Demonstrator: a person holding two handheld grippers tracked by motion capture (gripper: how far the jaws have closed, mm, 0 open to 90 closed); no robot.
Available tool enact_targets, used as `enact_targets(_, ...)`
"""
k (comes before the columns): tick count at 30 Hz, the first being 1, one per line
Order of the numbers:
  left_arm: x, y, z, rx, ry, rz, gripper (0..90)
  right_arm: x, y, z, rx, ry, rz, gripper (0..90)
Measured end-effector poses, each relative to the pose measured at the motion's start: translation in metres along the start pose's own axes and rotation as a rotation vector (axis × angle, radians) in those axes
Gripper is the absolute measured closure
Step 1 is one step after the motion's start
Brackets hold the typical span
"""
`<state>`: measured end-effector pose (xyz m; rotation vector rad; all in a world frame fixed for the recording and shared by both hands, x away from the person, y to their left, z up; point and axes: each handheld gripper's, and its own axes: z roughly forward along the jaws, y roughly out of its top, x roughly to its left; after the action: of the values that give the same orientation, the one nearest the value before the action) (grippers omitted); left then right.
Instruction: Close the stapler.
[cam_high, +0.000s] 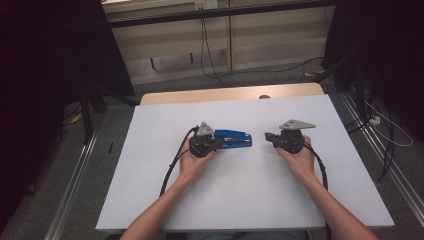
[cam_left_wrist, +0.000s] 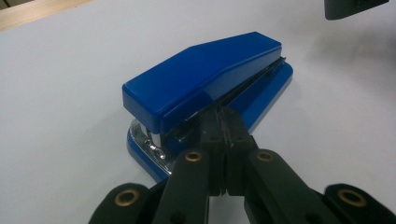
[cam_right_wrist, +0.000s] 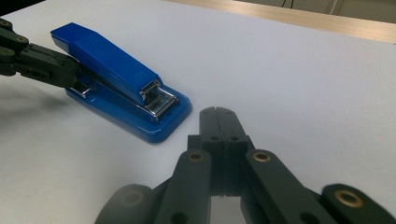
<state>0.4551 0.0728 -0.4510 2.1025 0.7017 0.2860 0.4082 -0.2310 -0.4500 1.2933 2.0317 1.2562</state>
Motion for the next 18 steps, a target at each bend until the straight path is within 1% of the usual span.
enact_targets(3,-0.001,0.000,-0.001,-0.005,-0.002,-0.007,88.2,0.000,0.000,-0.001,-0.007,0.004,-0.002,90.0)
enact_targets(5,-0.002,0.001,-0.002,-0.010,-0.011,-0.020,87.8,0.000,0.000,-0.003,-0.013,0.005,-0.001,90.0)
enact_targets(6,-0.001,0.002,-0.002,-0.008,-0.008,-0.012,87.8,0.000,0.000,-0.003,-0.018,0.010,0.001,90.0)
enact_targets(9,-0.002,0.001,-0.005,-0.007,-0.006,-0.011,87.5,0.000,0.000,-0.005,-0.023,0.012,-0.001,90.0)
enact_targets(10,-0.002,0.000,-0.006,-0.006,0.001,-0.008,87.2,0.000,0.000,-0.005,-0.023,0.015,-0.002,89.7)
enact_targets(11,-0.002,-0.001,-0.007,-0.006,-0.003,-0.017,86.8,0.000,-0.001,-0.005,-0.023,0.016,0.001,87.9)
enact_targets(14,-0.001,-0.002,-0.011,-0.007,0.007,-0.007,83.4,0.000,-0.001,-0.005,-0.025,0.018,0.003,86.7)
enact_targets(15,-0.001,-0.002,-0.012,-0.008,0.005,-0.014,83.4,0.001,-0.001,-0.006,-0.029,0.018,0.008,86.0)
enact_targets(16,-0.001,-0.002,-0.013,-0.013,0.005,-0.008,83.4,0.001,-0.001,-0.006,-0.029,0.020,0.009,85.8)
enact_targets(18,-0.001,-0.002,-0.016,-0.018,0.002,-0.019,82.1,0.001,-0.001,-0.007,-0.034,0.019,0.010,84.5)
